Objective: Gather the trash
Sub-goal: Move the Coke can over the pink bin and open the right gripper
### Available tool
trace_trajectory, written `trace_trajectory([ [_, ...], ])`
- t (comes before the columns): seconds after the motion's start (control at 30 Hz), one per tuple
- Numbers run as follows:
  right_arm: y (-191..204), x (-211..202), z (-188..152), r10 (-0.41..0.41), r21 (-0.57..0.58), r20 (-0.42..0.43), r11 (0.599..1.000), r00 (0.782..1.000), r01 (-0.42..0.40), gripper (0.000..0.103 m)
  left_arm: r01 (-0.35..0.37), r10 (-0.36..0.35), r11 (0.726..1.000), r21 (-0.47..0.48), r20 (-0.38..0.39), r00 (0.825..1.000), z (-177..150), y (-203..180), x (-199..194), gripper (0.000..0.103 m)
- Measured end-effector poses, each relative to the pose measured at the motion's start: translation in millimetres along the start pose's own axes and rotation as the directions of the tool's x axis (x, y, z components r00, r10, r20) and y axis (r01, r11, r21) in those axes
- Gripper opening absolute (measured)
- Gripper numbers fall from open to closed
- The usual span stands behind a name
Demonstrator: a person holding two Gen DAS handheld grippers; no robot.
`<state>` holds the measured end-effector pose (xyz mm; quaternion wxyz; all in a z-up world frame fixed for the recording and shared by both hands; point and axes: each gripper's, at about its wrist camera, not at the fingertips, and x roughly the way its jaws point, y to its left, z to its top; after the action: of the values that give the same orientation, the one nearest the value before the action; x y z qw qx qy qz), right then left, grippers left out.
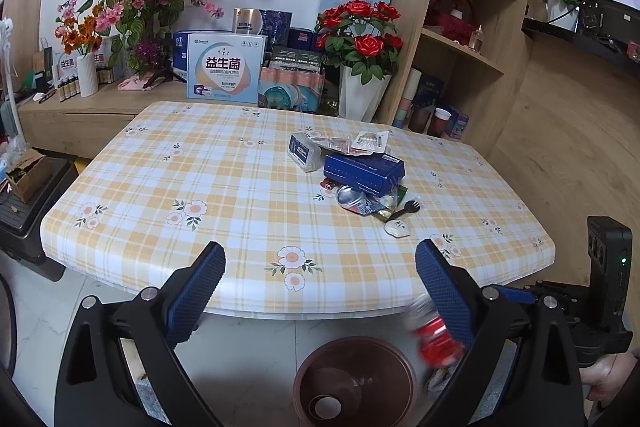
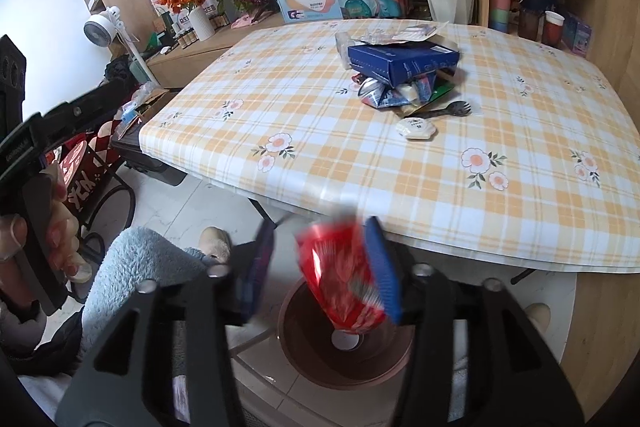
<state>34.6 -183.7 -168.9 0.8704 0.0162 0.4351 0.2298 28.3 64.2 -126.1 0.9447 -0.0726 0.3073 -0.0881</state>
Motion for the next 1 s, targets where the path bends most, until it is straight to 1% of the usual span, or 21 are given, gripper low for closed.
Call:
trace_trajectory([
  [0.03, 0, -1, 1, -0.006, 0.001, 0.006, 1.000, 1.000, 0.006, 0.062, -0.002, 0.002, 1.000, 0.000, -0.003, 1.000, 0, 0, 1, 0.094],
  [0.07, 0, -2, 2, -0.012, 0.002, 0.010, 1.000, 1.000, 0.012, 0.071, -0.004, 0.004, 1.000, 0.000, -0.006, 1.000, -1, 1, 1, 0.094],
  [0.1, -2, -4, 3, -0.029, 0.006, 0.021, 1.000, 0.999, 0.029, 0.077, -0.006, 0.006, 1.000, 0.000, -0.007, 1.000, -2, 1, 1, 0.094],
  [0.13, -3, -6, 4, -0.044, 0.009, 0.031, 0.999, 0.999, 0.044, 0.087, -0.009, 0.009, 1.000, 0.000, -0.007, 1.000, -2, 2, 1, 0.094],
  [0.17, -5, -8, 5, -0.061, 0.012, 0.040, 0.998, 0.997, 0.061, 0.094, -0.012, 0.012, 1.000, 0.001, -0.007, 1.000, -2, 2, 2, 0.094],
  [0.2, -8, -10, 7, -0.086, 0.018, 0.050, 0.996, 0.995, 0.085, 0.095, -0.013, 0.013, 1.000, 0.001, -0.007, 1.000, -2, 3, 2, 0.094],
  [0.27, -15, -13, 9, -0.110, 0.031, 0.056, 0.994, 0.992, 0.108, 0.097, -0.018, 0.018, 1.000, 0.002, -0.009, 1.000, -2, 3, 3, 0.094],
  [0.4, -29, -20, 13, -0.190, 0.059, 0.083, 0.981, 0.978, 0.185, 0.097, -0.023, 0.023, 1.000, 0.008, -0.014, 1.000, -3, 3, 4, 0.094],
  [0.6, -54, -31, 19, -0.267, 0.099, 0.108, 0.961, 0.958, 0.257, 0.097, -0.028, 0.028, 0.999, 0.015, -0.025, 0.999, -4, 4, 9, 0.094],
  [0.8, -73, -38, 24, -0.303, 0.132, 0.122, 0.949, 0.945, 0.287, 0.097, -0.031, 0.032, 0.999, 0.018, -0.036, 0.999, -3, 4, 15, 0.094],
  [1.0, -82, -35, 24, -0.321, 0.144, 0.117, 0.942, 0.940, 0.304, 0.097, -0.029, 0.031, 0.999, 0.032, -0.052, 0.998, -4, 2, 24, 0.094],
])
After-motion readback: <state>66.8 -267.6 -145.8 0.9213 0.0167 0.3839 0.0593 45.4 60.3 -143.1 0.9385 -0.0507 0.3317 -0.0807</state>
